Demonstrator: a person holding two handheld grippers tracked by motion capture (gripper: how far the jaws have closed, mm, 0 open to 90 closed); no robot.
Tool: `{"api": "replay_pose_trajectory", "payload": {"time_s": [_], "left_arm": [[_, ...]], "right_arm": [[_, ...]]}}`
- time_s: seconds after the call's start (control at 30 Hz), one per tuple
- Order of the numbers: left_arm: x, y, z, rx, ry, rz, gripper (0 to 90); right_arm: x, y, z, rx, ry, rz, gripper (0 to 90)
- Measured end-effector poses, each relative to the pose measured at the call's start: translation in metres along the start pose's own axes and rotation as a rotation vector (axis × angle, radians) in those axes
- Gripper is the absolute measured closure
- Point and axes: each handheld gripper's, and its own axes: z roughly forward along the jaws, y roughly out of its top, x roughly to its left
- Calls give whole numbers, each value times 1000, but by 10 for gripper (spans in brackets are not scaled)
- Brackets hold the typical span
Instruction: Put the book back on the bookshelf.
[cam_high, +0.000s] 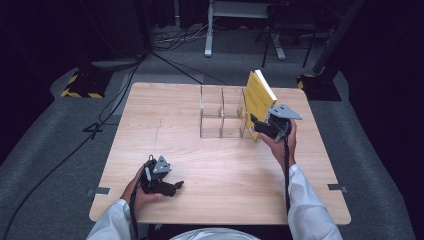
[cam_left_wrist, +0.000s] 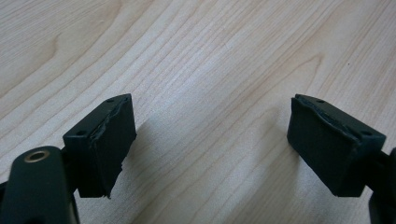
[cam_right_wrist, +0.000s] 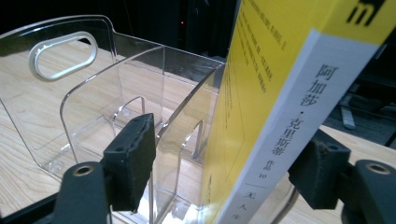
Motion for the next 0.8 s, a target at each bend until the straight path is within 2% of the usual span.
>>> {"api": "replay_pose_trajectory", "payload": {"time_s": [0.3, 0.8], "left_arm": [[0, 0, 0, 0, 0, -1, 159], [0, 0, 0, 0, 0, 0, 159]], "right_arm": [[-1, 1, -8, 18, -17, -23, 250], [-8, -4, -22, 62, 9, -62, 237]]}}
